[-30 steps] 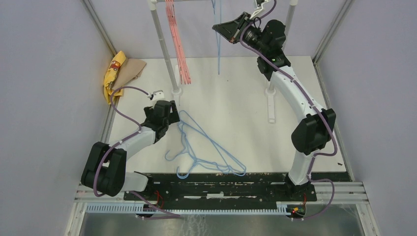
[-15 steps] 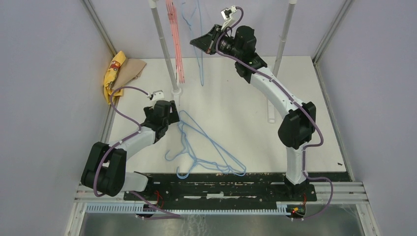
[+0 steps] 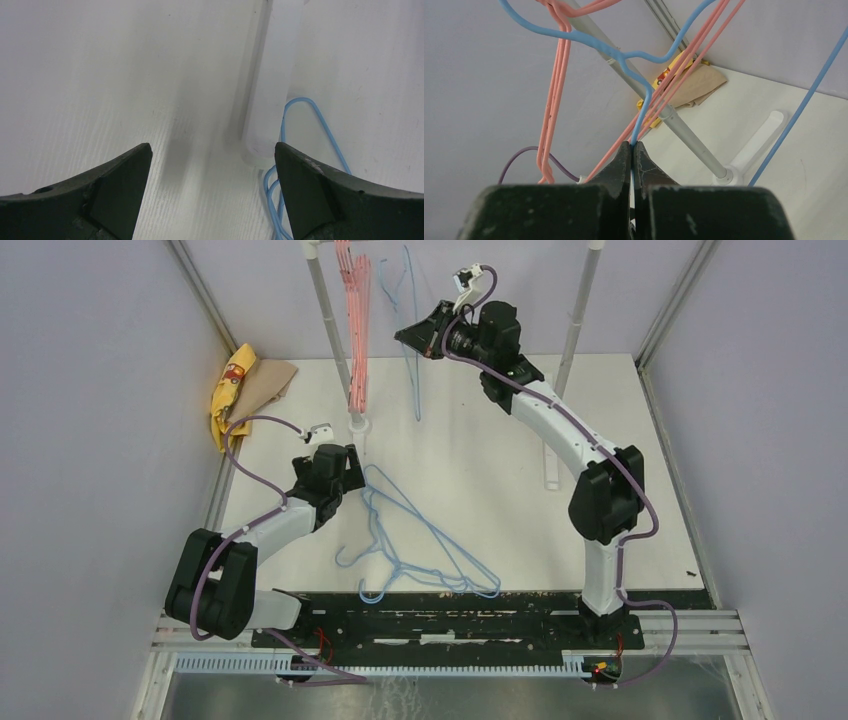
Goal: Organize the hangers
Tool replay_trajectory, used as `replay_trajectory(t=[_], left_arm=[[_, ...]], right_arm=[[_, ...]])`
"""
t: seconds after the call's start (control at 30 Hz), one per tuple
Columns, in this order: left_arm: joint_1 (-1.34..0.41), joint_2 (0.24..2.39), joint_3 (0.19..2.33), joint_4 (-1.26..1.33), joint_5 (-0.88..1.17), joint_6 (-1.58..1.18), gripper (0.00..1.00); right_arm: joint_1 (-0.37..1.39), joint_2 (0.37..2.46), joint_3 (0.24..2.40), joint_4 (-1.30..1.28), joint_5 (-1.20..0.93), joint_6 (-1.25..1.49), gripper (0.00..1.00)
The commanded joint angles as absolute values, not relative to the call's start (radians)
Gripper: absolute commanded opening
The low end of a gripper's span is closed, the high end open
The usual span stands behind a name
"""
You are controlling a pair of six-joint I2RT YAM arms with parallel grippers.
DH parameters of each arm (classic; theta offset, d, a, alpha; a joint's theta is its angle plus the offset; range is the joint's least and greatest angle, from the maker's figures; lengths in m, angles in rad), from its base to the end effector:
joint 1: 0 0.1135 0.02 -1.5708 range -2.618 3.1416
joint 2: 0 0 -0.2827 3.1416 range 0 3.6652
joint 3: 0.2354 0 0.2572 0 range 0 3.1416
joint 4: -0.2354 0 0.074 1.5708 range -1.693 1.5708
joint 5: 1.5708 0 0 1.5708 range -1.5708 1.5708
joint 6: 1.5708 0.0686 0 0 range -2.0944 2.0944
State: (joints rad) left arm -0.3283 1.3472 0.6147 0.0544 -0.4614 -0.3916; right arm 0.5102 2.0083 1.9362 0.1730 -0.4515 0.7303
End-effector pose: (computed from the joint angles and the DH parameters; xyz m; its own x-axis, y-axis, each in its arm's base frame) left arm 0.2833 -0.0642 0.1816 -0.5338 -0.1792 -0.8264 -0.2631 0.9640 -0.0391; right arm 0.4467 0.2843 0.4251 -0.4803 0.4190 -0.7705 -0.6682 0.3942 0.6310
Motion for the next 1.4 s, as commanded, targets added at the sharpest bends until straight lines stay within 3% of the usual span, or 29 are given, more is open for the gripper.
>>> replay_trajectory(t=[0.0, 0.27, 0.7, 0.97, 1.27, 1.3, 1.37], left_arm=[[-0.324, 1.327, 0.621, 0.086, -0.479, -0.416, 0.99], [-0.323, 1.333, 0.621, 0.089, -0.477, -0.419, 0.99], [-0.323, 1.336, 0.627, 0.088, -0.476, -0.416, 0.99], [-0.323, 1.314, 0.621, 0.083, -0.482, -0.413, 0.99], [-0.322, 1.304, 0.618, 0.08, -0.48, -0.413, 0.99], [-0.323, 1.304, 0.618, 0.078, -0.48, -0.413, 0.99], [-0.324, 1.301, 0.617, 0.079, -0.481, -0.414, 0.99]], right_arm=[[0.512, 1.91, 1.911, 0.268, -0.486, 0.717, 0.01], [0.529, 1.814, 1.83, 0.322, -0.496, 0.705, 0.01], [0.529, 1.908, 2.02, 0.267, -0.394, 0.739, 0.01], [0.525, 2.043, 2.244, 0.076, -0.274, 0.845, 0.01], [0.523, 2.002, 2.149, 0.038, -0.23, 0.856, 0.01], [0.523, 1.996, 2.144, 0.033, -0.236, 0.847, 0.02], [0.522, 1.98, 2.122, 0.032, -0.246, 0.831, 0.15]])
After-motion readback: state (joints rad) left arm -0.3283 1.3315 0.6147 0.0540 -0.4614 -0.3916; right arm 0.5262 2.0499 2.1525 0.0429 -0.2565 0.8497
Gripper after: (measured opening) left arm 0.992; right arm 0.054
